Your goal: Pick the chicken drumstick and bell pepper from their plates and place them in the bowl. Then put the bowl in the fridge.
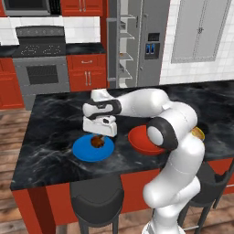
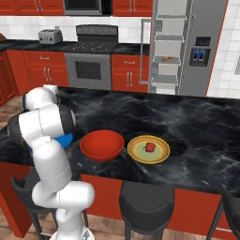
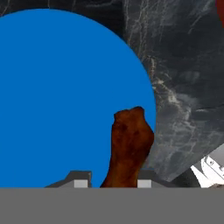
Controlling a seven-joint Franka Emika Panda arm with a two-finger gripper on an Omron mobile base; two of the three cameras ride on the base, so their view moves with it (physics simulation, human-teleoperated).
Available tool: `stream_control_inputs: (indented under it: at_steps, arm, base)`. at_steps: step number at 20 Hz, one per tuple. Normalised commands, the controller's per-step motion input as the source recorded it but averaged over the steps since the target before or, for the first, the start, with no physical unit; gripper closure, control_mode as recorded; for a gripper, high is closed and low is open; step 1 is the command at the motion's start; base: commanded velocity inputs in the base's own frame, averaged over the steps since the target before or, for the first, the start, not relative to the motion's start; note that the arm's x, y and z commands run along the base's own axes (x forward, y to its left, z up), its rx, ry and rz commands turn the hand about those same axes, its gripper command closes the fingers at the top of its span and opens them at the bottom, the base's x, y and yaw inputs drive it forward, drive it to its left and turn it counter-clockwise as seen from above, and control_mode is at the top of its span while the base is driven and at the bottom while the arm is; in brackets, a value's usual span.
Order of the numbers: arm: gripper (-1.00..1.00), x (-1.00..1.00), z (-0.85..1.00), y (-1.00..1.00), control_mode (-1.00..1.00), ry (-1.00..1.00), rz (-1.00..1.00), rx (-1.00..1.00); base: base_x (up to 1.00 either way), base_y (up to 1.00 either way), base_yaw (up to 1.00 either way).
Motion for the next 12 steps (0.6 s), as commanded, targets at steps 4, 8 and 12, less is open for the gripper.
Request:
stream_control_inputs:
  at_steps: [4, 8, 12]
  arm:
    - [1.0, -0.49, 0.32, -0.33, -1.0, -0.11, 0.0, 0.0]
    - [1.0, -0.43, 0.3, -0.37, -1.0, -0.19, 0.0, 0.0]
    - [1.0, -0.27, 0.31, -0.43, -1.0, -0.16, 0.0, 0.0]
  base:
    - [0.0, 0.0, 0.0]
    - [0.0, 0.0, 0.0]
    - [0.0, 0.0, 0.0]
